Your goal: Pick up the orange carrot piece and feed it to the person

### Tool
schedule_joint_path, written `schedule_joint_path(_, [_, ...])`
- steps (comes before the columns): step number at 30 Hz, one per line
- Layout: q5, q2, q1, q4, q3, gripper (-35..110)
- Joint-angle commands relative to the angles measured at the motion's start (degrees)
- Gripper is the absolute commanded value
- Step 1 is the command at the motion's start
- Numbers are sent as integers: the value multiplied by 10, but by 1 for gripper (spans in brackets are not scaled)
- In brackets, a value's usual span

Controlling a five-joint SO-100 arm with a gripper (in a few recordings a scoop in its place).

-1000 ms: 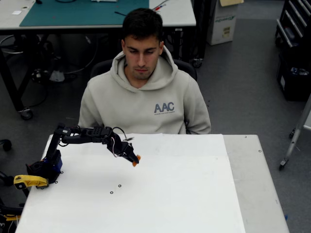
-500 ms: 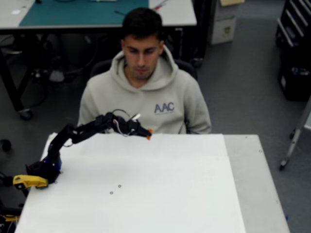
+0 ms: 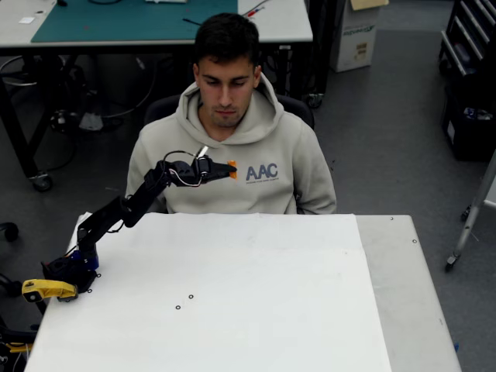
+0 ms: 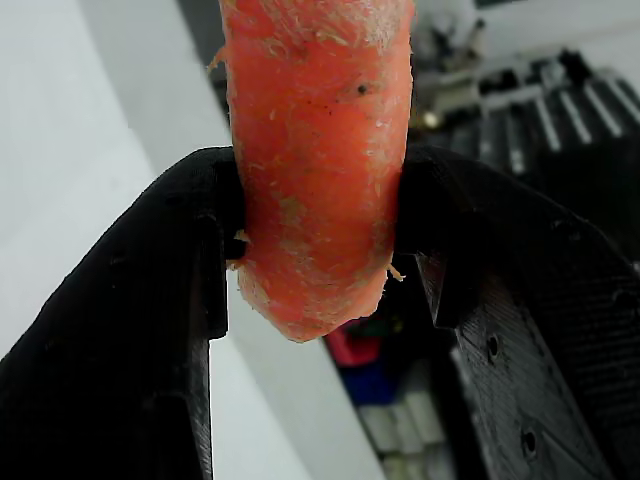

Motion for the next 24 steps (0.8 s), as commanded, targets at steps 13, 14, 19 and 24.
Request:
schedule_joint_path(13, [-37,13,-25,-122,-36,-3])
schedule_joint_path(14, [-52,7,-25,-141,-36,-3])
schedule_joint_path(19, [-127,-49,-28,-240,-36,-3])
schedule_joint_path(24, [-149,-78,-49,-351,-36,-3])
